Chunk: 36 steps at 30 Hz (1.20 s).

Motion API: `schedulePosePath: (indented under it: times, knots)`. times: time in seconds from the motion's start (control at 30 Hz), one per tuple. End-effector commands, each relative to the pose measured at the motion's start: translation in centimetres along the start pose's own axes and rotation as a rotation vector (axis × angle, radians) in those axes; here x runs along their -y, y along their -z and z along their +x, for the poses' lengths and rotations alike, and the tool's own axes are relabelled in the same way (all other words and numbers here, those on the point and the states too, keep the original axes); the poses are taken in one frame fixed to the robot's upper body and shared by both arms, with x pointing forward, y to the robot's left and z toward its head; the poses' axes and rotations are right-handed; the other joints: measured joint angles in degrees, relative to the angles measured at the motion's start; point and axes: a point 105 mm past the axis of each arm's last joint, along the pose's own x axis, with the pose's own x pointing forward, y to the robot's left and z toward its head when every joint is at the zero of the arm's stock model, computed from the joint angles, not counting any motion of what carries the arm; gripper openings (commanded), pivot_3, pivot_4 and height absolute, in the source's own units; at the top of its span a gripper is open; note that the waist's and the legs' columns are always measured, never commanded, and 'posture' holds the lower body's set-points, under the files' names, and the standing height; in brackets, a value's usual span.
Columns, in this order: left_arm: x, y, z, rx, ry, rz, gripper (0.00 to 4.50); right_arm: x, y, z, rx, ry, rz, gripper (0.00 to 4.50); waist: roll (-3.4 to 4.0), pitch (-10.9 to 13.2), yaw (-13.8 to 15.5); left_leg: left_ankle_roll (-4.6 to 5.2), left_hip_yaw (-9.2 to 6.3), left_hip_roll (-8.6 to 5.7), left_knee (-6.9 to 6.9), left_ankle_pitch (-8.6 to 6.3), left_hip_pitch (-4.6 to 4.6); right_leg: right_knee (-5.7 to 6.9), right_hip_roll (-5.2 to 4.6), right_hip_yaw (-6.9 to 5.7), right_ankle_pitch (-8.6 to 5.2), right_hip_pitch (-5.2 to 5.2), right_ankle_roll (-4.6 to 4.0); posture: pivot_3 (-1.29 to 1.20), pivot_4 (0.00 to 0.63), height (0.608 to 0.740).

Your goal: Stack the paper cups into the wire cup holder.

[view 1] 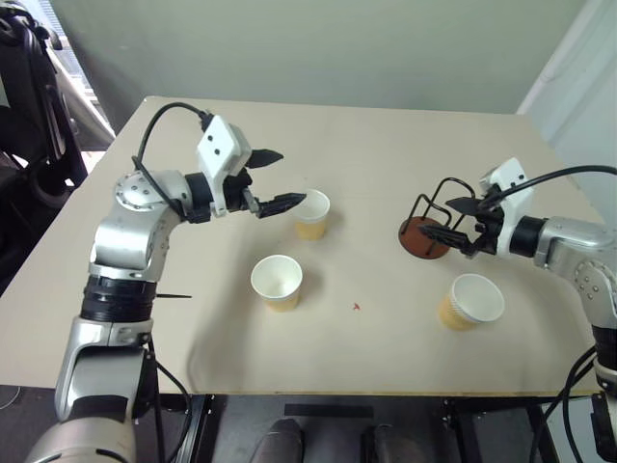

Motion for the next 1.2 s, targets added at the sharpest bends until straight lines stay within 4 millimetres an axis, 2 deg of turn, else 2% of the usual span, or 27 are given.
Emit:
schedulePosePath:
  times: [0.03, 0.5, 0.8, 0.97, 1.2]
  knots:
    - [-0.1, -1.3, -0.4, 0.036, -0.007, 0.039, 4.5, 0.1, -0.9, -0.4, 0.028, 0.01, -0.038, 4.44, 0.0, 0.0, 0.0, 0.0, 0.0, 0.0, 0.0, 0.0, 0.0, 0.0, 0.0, 0.0, 0.0, 0.0, 0.0, 0.0, 0.15, 0.74]
    - [-0.1, -1.2, -0.7, 0.033, -0.014, 0.04, 4.5, 0.2, -0.8, -0.4, 0.021, 0.006, -0.052, 4.44, 0.0, 0.0, 0.0, 0.0, 0.0, 0.0, 0.0, 0.0, 0.0, 0.0, 0.0, 0.0, 0.0, 0.0, 0.0, 0.0, 0.15, 0.74]
    - [1.4, -1.9, 1.1, 0.076, 0.121, 0.009, 4.5, -0.4, -0.1, -1.1, -0.027, 0.001, -0.036, 4.44, 0.0, 0.0, 0.16, 0.0, -0.01, 0.0, 0.01, 0.0, 0.0, 0.01, 0.0, -0.01, 0.0, 0.03, 0.0, 0.0, 0.15, 0.74]
    - [1.8, -2.5, 2.0, 0.089, 0.174, 0.012, 4.5, 0.4, 1.0, -1.2, -0.059, 0.071, -0.04, 4.44, -0.01, 0.0, 0.12, 0.0, 0.0, 0.0, 0.04, 0.0, 0.01, 0.04, -0.02, 0.0, 0.0, 0.05, 0.0, 0.0, 0.15, 0.74]
    - [2.0, -2.3, 2.2, 0.084, 0.189, 0.016, 4.5, 1.0, 1.5, -1.0, -0.061, 0.105, -0.034, 4.44, -0.01, 0.0, 0.03, 0.0, 0.02, 0.01, 0.02, 0.0, 0.05, 0.06, -0.02, 0.02, 0.0, 0.05, 0.01, 0.0, 0.15, 0.74]
